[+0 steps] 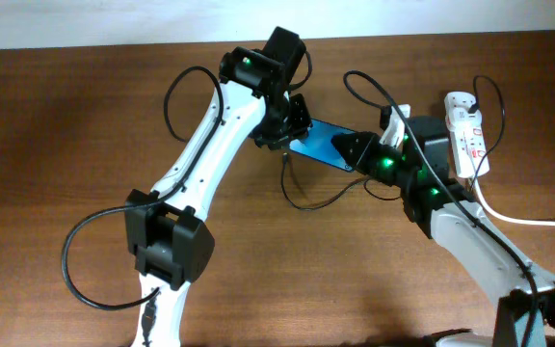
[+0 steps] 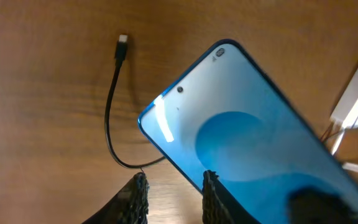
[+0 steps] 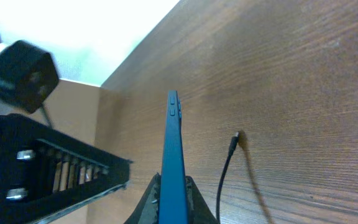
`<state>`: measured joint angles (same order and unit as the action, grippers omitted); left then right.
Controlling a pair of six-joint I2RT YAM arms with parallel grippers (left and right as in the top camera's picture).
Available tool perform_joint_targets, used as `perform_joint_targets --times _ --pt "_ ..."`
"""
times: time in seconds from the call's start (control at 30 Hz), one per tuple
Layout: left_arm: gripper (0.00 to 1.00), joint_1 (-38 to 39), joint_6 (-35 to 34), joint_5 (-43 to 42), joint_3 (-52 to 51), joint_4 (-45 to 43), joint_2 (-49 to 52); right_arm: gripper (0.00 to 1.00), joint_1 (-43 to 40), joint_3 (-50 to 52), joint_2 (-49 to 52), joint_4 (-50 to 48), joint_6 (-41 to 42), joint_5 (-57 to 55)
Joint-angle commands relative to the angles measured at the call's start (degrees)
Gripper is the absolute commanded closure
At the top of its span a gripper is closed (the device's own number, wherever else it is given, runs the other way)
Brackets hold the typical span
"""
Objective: Plug charger to phone and switch on socket
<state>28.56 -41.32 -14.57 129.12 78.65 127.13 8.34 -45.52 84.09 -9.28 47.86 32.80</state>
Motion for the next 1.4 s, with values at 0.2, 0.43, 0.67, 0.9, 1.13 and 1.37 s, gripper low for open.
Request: perform_joint_targets --times 0.2,0.43,0.67,0.9,1.13,1.37 --pt "0.49 -11.0 45.3 -37.3 0.9 -1.4 -0.5 0.96 -11.8 -0.5 -15.5 9.0 -1.0 10.5" --pt "0.47 -17.1 51.6 -52.2 -10.3 -3.4 -0.5 0.96 -2.2 -0.5 -11.5 -1.9 6.6 1.6" --pt "0.43 -19.6 57.7 -66.1 -16.7 -4.7 -0.5 0.96 1.6 -0.5 -2.7 -11.6 13.7 -0.5" --pt "0.37 -19.6 51.0 -68.2 -16.7 -10.9 -0.5 0.96 3.0 -0.5 -1.2 -16.7 27.6 -9.0" --pt "0.37 -19.1 17.4 -61.9 -16.7 -26.8 -0.5 0.96 9.2 -0.5 -1.1 -21.2 38.7 -26.4" --pt "0.47 -14.6 -3.1 -53.5 -16.7 -39.4 -0.5 0.96 15.7 -0.6 3.9 -24.2 44.6 -32.1"
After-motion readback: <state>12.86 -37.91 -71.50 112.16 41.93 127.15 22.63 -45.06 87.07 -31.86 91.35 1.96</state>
